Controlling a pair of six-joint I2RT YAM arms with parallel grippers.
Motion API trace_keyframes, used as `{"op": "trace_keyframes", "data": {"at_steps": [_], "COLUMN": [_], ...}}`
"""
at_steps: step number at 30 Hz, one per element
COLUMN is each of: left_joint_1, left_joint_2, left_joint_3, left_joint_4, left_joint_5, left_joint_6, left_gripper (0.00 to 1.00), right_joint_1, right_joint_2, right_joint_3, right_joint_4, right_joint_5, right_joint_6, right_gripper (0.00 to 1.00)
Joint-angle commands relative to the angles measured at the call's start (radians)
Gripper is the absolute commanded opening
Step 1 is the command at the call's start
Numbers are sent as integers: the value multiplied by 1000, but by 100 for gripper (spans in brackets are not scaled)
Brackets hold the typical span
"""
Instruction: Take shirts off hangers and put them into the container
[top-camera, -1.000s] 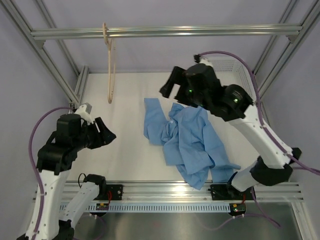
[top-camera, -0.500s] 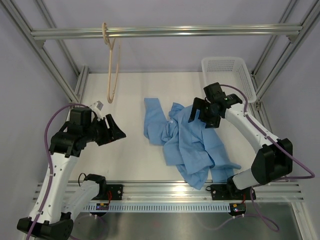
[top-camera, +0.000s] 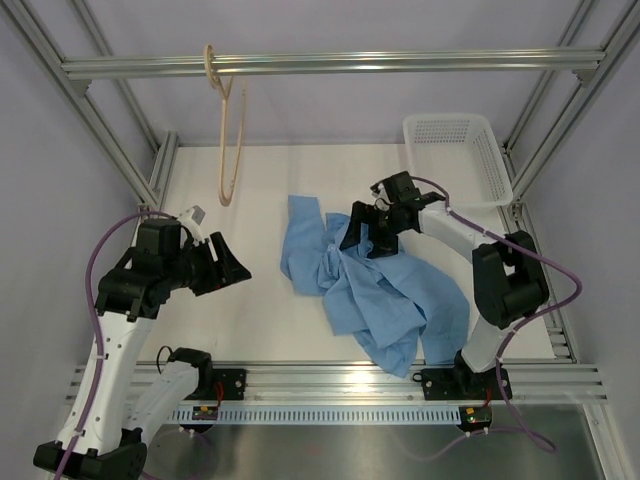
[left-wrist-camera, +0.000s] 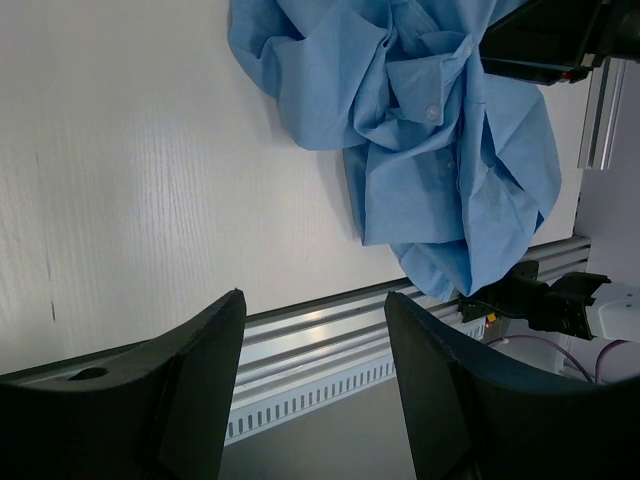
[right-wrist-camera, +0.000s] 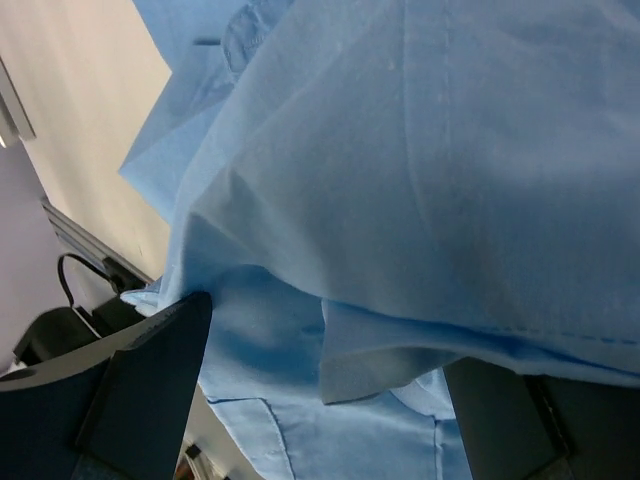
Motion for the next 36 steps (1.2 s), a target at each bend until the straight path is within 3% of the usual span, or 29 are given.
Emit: {"op": "trace_keyframes", "data": {"at_steps": [1, 9, 13, 17, 21, 22, 24, 25, 26, 30, 34, 36], "left_joint_1": [-5, -5, -5, -5, -5, -5, -5, -5, -5, -5, -5, -5], "left_joint_2": [-12, -8, -8, -11, -14, -15, -14, -12, -12, -9, -8, -15], "left_joint_3": [3, -54, -60, -65, -65, -66, -65, -65, -65, -63, -62, -69], "left_joint_4": [10, 54, 62, 61, 55, 55, 55, 55, 55, 56, 58, 64], "left_joint_5": [52, 96, 98, 96, 96, 95, 98, 99, 99, 101, 101, 109], "left_joint_6": [12, 0, 3, 7, 13, 17, 17, 18, 20, 24, 21, 17], "left_gripper": [63, 63, 63, 63, 63, 63, 63, 63, 63, 63, 63, 63], "right_joint_1": [101, 324, 344, 356, 358, 358, 358, 358, 358, 358, 346, 277], "right_joint_2": [38, 190, 310, 336, 290, 269, 250, 232, 223, 139, -42, -122], "right_joint_3": [71, 106, 98, 31, -24, -32, -31, -23, -17, 51, 302, 452], "right_joint_4": [-62, -258, -347, -312, -258, -245, -238, -235, -238, -255, -344, -334], "right_joint_5": [20, 565, 642, 644, 647, 644, 652, 653, 658, 690, 727, 648], "right_joint_6": [-80, 44, 143, 194, 223, 225, 225, 220, 216, 160, 90, 91], "right_gripper": [99, 99, 99, 98, 76, 57, 32, 11, 1, 0, 0, 0]}}
